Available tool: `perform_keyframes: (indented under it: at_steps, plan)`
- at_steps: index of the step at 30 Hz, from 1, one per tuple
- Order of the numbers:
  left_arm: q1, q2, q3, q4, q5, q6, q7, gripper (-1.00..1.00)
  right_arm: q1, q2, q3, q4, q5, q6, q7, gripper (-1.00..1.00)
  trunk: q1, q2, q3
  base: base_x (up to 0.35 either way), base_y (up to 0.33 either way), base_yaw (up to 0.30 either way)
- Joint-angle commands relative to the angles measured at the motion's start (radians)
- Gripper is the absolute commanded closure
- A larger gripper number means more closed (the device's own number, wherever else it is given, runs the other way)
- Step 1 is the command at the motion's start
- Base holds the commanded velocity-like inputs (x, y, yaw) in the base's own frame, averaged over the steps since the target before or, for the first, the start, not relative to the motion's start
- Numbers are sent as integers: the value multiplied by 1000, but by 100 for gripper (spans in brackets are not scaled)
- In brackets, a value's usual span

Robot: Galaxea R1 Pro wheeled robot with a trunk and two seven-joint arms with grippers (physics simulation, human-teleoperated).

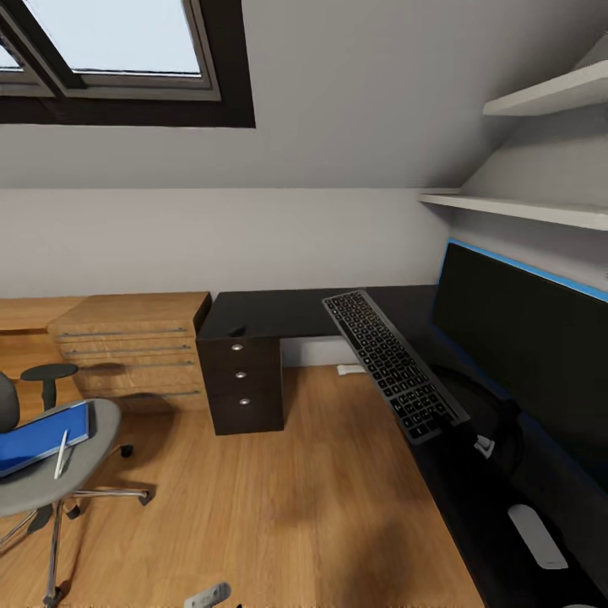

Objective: In the bedroom, organize the workspace by keeping the computer under the desk, ensuring the monitor is on the desk, placing the keyboard on the desk next to the monitor, placing the mouse on the desk next to the keyboard, moving the folder from the swivel chair onto the desk next to the mouse, stacking the notebook on top of the folder with the pen on top of the notebook, and positioning the swivel chair next to the desk.

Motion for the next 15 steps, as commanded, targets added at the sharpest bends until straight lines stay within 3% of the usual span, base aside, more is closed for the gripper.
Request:
perform_keyframes:
  at_steps: [1,15]
  plan:
    - [-1,0,-5,1,8,-5,0,-100,-1,0,-1,2,-7,8,1,100,0,-1,-1,-93,-68,0]
    - [-1,0,-4,1,8,-5,0,-100,-1,1,0,29,-8,-3,-56,100,0,-1,-1,-14,-10,0]
